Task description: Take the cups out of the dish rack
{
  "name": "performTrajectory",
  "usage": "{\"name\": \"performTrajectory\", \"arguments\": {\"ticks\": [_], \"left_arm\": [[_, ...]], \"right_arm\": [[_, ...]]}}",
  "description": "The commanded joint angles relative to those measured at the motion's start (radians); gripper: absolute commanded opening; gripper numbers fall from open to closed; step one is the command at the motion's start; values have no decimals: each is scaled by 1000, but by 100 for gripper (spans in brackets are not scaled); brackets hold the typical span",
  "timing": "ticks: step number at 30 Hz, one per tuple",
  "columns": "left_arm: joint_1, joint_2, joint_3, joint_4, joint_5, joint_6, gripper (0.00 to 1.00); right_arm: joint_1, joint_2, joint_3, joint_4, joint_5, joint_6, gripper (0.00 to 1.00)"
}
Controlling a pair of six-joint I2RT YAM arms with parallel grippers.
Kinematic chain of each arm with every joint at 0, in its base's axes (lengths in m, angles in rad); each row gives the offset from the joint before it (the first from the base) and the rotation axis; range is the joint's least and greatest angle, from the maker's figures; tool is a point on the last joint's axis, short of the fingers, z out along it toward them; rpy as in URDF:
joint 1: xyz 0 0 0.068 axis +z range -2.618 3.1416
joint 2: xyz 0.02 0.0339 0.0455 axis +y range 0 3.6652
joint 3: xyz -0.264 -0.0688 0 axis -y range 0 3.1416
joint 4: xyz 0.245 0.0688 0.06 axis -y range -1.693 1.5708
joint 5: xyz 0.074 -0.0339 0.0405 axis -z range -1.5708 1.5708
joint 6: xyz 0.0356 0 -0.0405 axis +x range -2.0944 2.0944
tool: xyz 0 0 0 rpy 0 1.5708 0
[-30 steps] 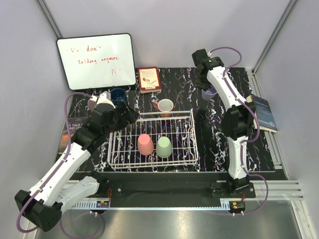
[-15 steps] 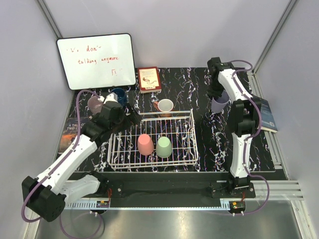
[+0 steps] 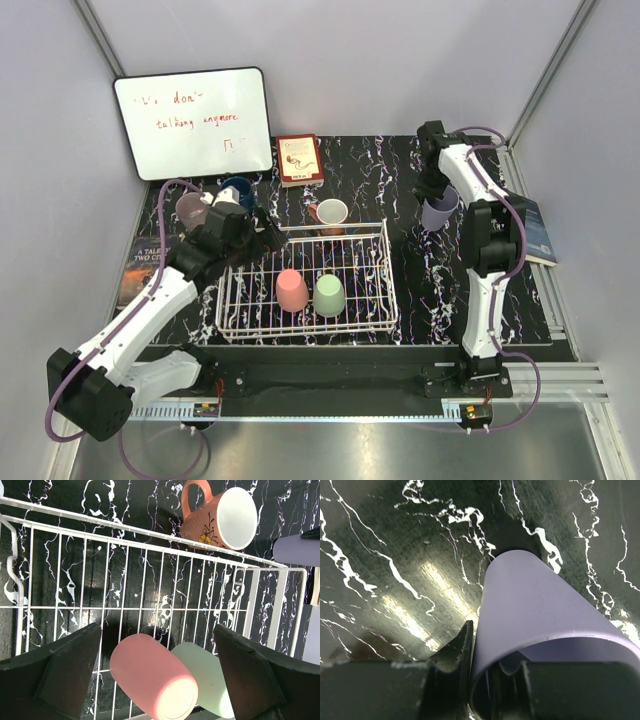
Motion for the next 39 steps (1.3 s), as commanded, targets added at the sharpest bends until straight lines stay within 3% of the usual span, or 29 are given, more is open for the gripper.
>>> {"name": "performTrajectory", "arguments": {"ticks": [1, 15, 16, 20, 22, 26, 32, 35, 39], "left_arm": [[3, -17, 44, 16, 12, 12, 99], [2, -60, 47, 18, -9, 61, 99], [2, -63, 48, 18, -12, 62, 99], [0, -67, 49, 19, -20, 84, 99], [0, -71, 44, 18, -21, 94, 99], [-23, -81, 32, 12, -43, 165, 99], [-277, -97, 43, -51, -326, 237, 99], [-340, -75, 44, -76, -348, 226, 99], [-386, -55, 41, -114, -373, 206, 99]], "right_arm": [[3, -74, -63, 41, -5, -15, 26], [4, -269, -89, 99, -1, -9, 52], [6, -310, -89, 107, -11, -12, 55], [29, -432, -114, 151, -33, -29, 93], [67, -528, -184, 214, -46, -44, 100], [148, -712, -379, 380, -97, -82, 100], [363, -965, -712, 683, -64, -102, 100], [418, -1091, -903, 870, -53, -67, 100], [469, -1177, -1019, 891, -80, -36, 100]]}}
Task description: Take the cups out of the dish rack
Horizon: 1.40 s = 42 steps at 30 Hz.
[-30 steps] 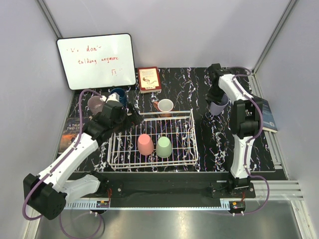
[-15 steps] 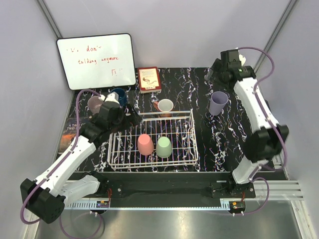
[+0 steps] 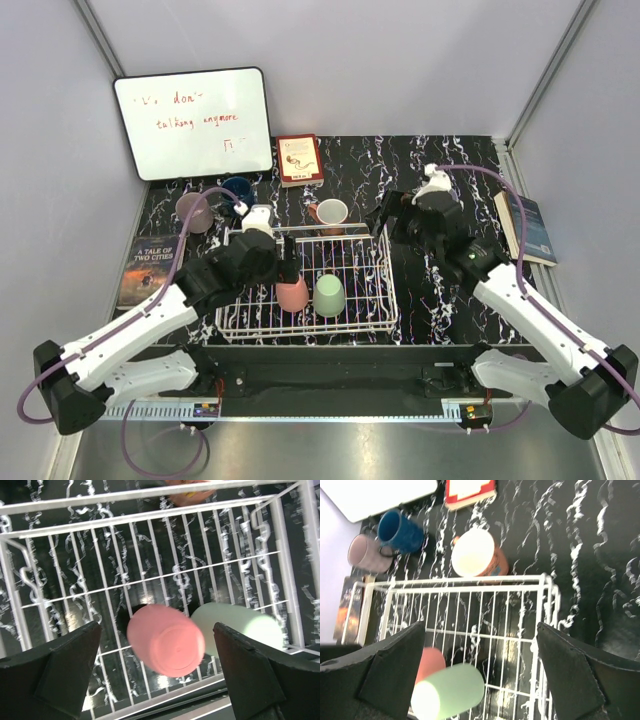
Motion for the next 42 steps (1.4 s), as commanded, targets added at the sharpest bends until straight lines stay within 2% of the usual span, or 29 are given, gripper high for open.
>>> {"name": "performTrajectory", "arguments": {"ticks": [1, 10, 21, 23, 31, 34, 35, 39, 42], "left_arm": [[-43, 18, 36, -37, -112, 2, 99], [-79, 82, 24, -44, -89, -21, 99], [-102, 141, -2, -17, -69, -47, 99], [-103, 144, -3, -12, -60, -47, 95], [-103, 139, -11, 3, -45, -32, 67], [-103, 126, -10, 2, -42, -27, 36], [-103, 122, -7, 0, -42, -26, 18], [-103, 89, 33, -23, -55, -10, 0], [-105, 41, 85, -35, -57, 8, 0]], "right_arm": [[34, -68, -54, 164, -20, 29, 100], [96, -84, -67, 124, -20, 26, 100], [118, -62, -77, 116, -24, 22, 100], [119, -62, -76, 118, -19, 20, 100], [120, -61, -82, 121, -13, 8, 100], [120, -68, -90, 125, -14, 3, 100], [121, -73, -91, 128, -25, -9, 100], [121, -99, -103, 145, -21, -11, 100], [121, -105, -106, 144, 25, 34, 100]]}}
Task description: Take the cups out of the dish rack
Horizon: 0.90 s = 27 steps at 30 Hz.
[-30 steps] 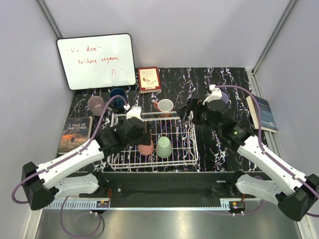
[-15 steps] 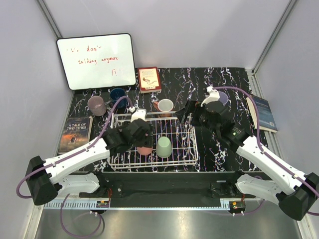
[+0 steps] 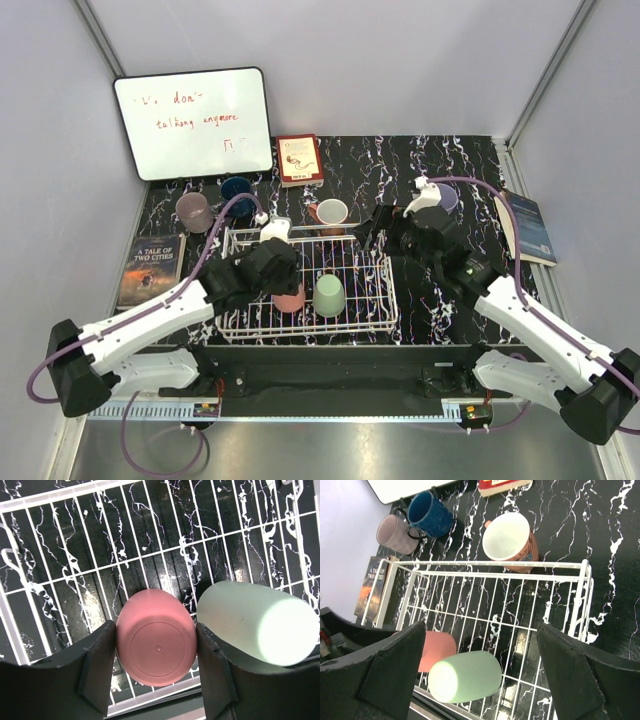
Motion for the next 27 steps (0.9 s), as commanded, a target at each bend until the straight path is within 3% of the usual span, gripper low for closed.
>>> {"name": "performTrajectory", "arguments": {"ticks": [1, 5, 9, 16, 22, 27], "left_arm": [[-6, -92, 106, 7, -11, 39, 0], [-4, -213, 170, 42, -6, 74, 0], [-4, -321, 198, 158, 11, 121, 0], [17, -405, 92, 384, 8, 134, 0], [183, -458, -78, 680, 271, 23, 0], [365, -414, -161, 912, 555, -142, 0]], "right_arm": [[10, -33, -1, 54, 72, 39, 100], [8, -58, -86, 148, 109, 157, 100], [8, -143, -284, 508, 24, 205, 98], [8, -131, -214, 572, -241, 162, 100], [7, -115, -206, 686, -366, 232, 95], [7, -118, -211, 741, -424, 249, 93]]}}
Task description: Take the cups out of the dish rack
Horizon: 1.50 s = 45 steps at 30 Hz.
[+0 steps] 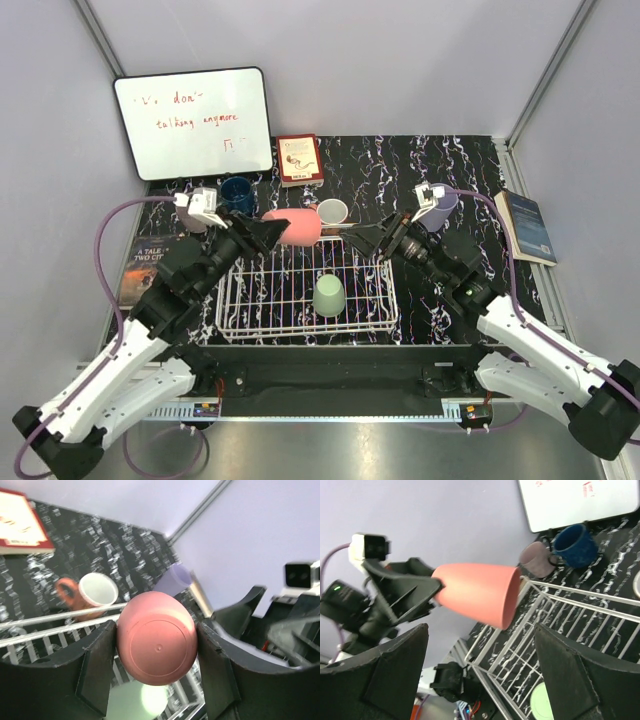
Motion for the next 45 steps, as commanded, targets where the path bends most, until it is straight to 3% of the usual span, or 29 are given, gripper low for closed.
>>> {"name": "performTrajectory", "arguments": {"ticks": [1, 5, 11, 18, 20, 26, 31, 34, 35, 38, 41, 42, 44, 45], "left_arm": [[118, 25, -37, 367, 302, -169, 0], [190, 114, -92, 575, 457, -304, 0], [202, 218, -132, 781, 603, -422, 0], [202, 243, -143, 804, 645, -436, 0], [202, 248, -138, 806, 658, -441, 0], [202, 292, -140, 852, 709, -470, 0], [202, 323, -140, 879, 737, -484, 0], [202, 333, -130, 860, 752, -476, 0], [202, 335, -126, 840, 754, -465, 3], [202, 320, -71, 658, 741, -367, 23], [202, 292, -14, 453, 691, -246, 69], [201, 272, 18, 336, 633, -190, 89], [201, 251, 67, 217, 556, -142, 99], [202, 232, 83, 109, 457, -105, 99]], "right_arm": [[7, -2, 35, 107, -102, 29, 91], [5, -5, 32, 104, -119, 26, 89], [5, -15, 47, 73, -128, -10, 87], [5, 25, 83, 79, -151, -41, 86], [7, 59, 95, 107, -175, -35, 82], [7, 186, 138, 179, -296, 38, 58], [8, 220, 139, 197, -344, 57, 44], [8, 203, 141, 149, -317, 45, 6], [8, 194, 142, 122, -304, 22, 0], [8, 150, 159, -17, -235, -50, 0], [8, 94, 181, -169, -142, -130, 0], [10, 79, 195, -250, -108, -148, 0], [8, 39, 210, -327, 8, -201, 0], [7, 27, 230, -412, 57, -216, 0]]}}
